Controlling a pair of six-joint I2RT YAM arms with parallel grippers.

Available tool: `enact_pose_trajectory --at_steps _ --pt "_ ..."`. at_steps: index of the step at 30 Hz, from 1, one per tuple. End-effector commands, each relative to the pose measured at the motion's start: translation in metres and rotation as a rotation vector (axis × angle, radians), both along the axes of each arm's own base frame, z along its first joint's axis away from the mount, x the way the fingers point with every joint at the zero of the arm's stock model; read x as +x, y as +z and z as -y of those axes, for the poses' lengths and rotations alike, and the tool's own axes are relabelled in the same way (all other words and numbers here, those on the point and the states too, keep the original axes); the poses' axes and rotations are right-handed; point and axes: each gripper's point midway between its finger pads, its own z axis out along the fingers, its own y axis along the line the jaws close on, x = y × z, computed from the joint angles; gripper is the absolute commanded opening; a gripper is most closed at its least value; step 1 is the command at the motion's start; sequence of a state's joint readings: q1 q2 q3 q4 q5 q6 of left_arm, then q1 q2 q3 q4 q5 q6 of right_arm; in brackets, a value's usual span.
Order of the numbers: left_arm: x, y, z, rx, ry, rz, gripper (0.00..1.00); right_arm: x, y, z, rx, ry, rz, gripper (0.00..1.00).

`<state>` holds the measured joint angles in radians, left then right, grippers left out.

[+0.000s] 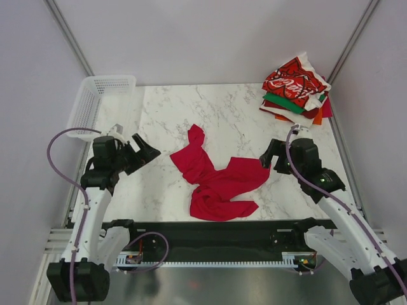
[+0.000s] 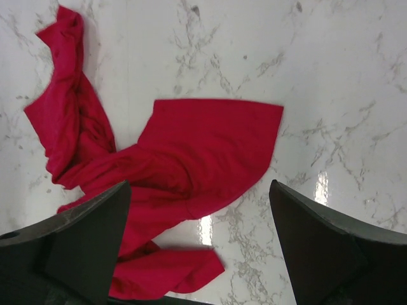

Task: Fold and stack the t-shirts
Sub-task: Flatten the tshirt out

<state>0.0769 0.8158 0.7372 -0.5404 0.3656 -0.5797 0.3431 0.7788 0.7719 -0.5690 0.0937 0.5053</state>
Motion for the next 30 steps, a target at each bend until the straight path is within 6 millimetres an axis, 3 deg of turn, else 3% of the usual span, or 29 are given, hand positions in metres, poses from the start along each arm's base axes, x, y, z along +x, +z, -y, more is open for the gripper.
enact_pose_trajectory --at_steps 1,2,5,6,8,9,10,11,12,14,15,25,28,29,30 --pt "-0.002 -0.014 0.038 -0.018 -0.164 -0.057 0.99 -0.001 -0.040 -0.019 0.037 0.061 -0.125 0.98" --pt "-0.006 -0.026 0.059 -0.015 -0.245 -0.116 0.99 -0.001 -0.052 -0.025 0.040 0.087 -0.175 0.98" --pt "-0.008 -0.033 0.096 -0.003 -0.373 -0.177 0.99 0.004 -0.064 -0.033 0.043 0.120 -0.211 0.98" --pt "-0.004 -0.048 0.101 0.003 -0.387 -0.242 0.99 0.008 -0.064 -0.035 0.046 0.123 -0.198 0.98" --pt "0.000 -0.059 0.109 0.010 -0.406 -0.292 0.99 0.010 -0.067 -0.038 0.045 0.131 -0.204 0.98" --pt "0.000 -0.078 0.109 0.016 -0.404 -0.357 0.99 0.012 -0.067 -0.039 0.043 0.135 -0.202 0.98" --pt "-0.001 -0.081 0.114 -0.015 -0.411 -0.394 0.97 0.013 -0.068 -0.038 0.038 0.134 -0.205 0.98" --pt "0.070 -0.083 0.077 0.155 -0.108 -0.217 0.82 0.013 -0.070 -0.038 0.033 0.137 -0.213 0.98" --pt "0.074 -0.101 0.076 0.174 -0.095 -0.263 0.82 0.013 -0.072 -0.039 0.032 0.141 -0.216 0.98" --pt "0.088 -0.105 0.074 0.192 -0.058 -0.268 0.78 0.012 -0.075 -0.038 0.024 0.146 -0.222 0.98" --pt "0.092 -0.118 0.073 0.206 -0.055 -0.297 0.77 0.011 -0.075 -0.038 0.021 0.150 -0.222 0.98" --pt "0.134 -0.146 0.071 0.279 -0.010 -0.309 0.72 0.011 -0.084 -0.035 -0.018 0.167 -0.233 0.98" --pt "0.139 -0.155 0.079 0.258 -0.037 -0.321 0.42 0.013 -0.090 -0.033 -0.031 0.159 -0.243 0.98" --pt "0.139 -0.157 0.082 0.249 -0.046 -0.323 0.19 0.015 -0.091 -0.033 -0.034 0.156 -0.244 0.98" --pt "0.139 -0.160 0.084 0.244 -0.048 -0.331 0.10 0.017 -0.091 -0.033 -0.033 0.152 -0.240 0.98"
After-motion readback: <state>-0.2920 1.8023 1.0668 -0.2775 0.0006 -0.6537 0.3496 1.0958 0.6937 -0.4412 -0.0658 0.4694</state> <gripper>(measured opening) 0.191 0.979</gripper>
